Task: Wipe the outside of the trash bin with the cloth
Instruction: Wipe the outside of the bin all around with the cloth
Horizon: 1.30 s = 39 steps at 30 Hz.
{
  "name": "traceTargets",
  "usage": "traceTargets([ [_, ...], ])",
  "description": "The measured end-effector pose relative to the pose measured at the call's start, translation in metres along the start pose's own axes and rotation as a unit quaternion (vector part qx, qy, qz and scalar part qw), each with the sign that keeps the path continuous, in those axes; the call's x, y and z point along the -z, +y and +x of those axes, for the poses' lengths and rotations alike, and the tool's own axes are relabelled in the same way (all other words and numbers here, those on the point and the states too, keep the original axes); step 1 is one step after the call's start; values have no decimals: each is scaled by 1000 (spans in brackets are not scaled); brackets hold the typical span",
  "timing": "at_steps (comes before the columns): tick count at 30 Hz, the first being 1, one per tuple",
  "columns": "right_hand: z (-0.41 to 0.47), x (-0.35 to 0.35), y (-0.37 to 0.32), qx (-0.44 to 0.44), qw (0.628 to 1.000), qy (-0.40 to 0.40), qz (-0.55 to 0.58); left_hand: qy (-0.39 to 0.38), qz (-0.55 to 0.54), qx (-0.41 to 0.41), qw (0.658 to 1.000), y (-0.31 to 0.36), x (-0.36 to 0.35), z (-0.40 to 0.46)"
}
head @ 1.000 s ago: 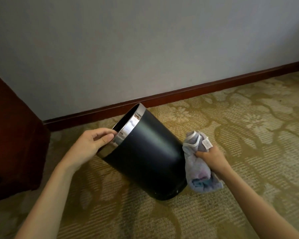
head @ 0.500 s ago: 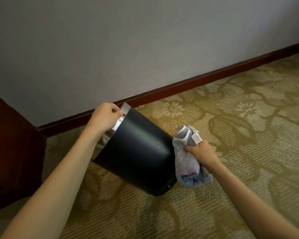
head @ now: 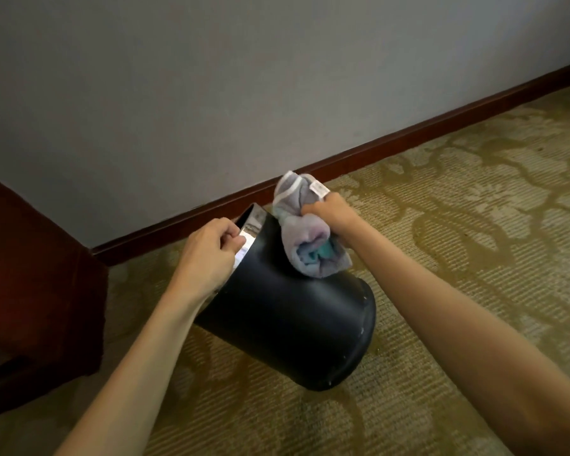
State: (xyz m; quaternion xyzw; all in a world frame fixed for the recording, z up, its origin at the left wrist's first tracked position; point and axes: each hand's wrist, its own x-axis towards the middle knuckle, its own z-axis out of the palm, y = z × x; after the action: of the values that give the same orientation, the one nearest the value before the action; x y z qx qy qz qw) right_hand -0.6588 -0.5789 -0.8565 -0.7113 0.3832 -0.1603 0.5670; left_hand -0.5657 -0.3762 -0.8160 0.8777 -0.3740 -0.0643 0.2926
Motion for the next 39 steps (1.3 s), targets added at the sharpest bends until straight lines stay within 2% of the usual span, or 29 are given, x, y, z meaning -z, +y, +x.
traceTargets([
  [3, -1, 13, 49, -62, 998, -16, -7, -23, -16, 9, 1000, -15, 10, -5],
  [6, -16, 36, 102, -118, 986, -36, -113, -24, -22, 23, 999, -31, 20, -11],
  [9, -27, 46, 121, -155, 965, -86, -195, -6, -20, 23, 1000, -40, 23, -17],
  [11, -26, 37, 108, -107, 979, -66, -159, 2, -22, 13, 1000, -40, 21, -17],
  [13, -23, 23, 80, -41, 997, -50, -48, 3, -26, 2, 1000, -39, 19, -17],
  [15, -18, 9, 49, -3, 999, -42, 23, 1, -25, -5, 1000, -38, 18, -16],
  [20, -9, -9, 30, 4, 997, -24, 69, 2, -29, -5, 1000, -42, 20, -18],
  [22, -9, -7, 51, -23, 999, -12, 33, 5, -20, 16, 1000, -46, 22, -18],
  [25, -9, 9, 94, -73, 987, -10, -141, 6, 16, 69, 997, -48, 23, -15],
  [27, -13, 22, 114, -85, 976, -10, -200, -8, 52, 94, 994, -45, 24, -9],
  [31, -14, 44, 110, -58, 979, 51, -190, -49, 109, 96, 988, -26, 24, 10],
  [35, -18, 52, 78, 15, 977, 110, -182, -66, 196, 78, 975, 9, 10, 34],
  [39, -39, 50, 44, 104, 975, 112, -160, -115, 223, 64, 966, 37, 3, 59],
])
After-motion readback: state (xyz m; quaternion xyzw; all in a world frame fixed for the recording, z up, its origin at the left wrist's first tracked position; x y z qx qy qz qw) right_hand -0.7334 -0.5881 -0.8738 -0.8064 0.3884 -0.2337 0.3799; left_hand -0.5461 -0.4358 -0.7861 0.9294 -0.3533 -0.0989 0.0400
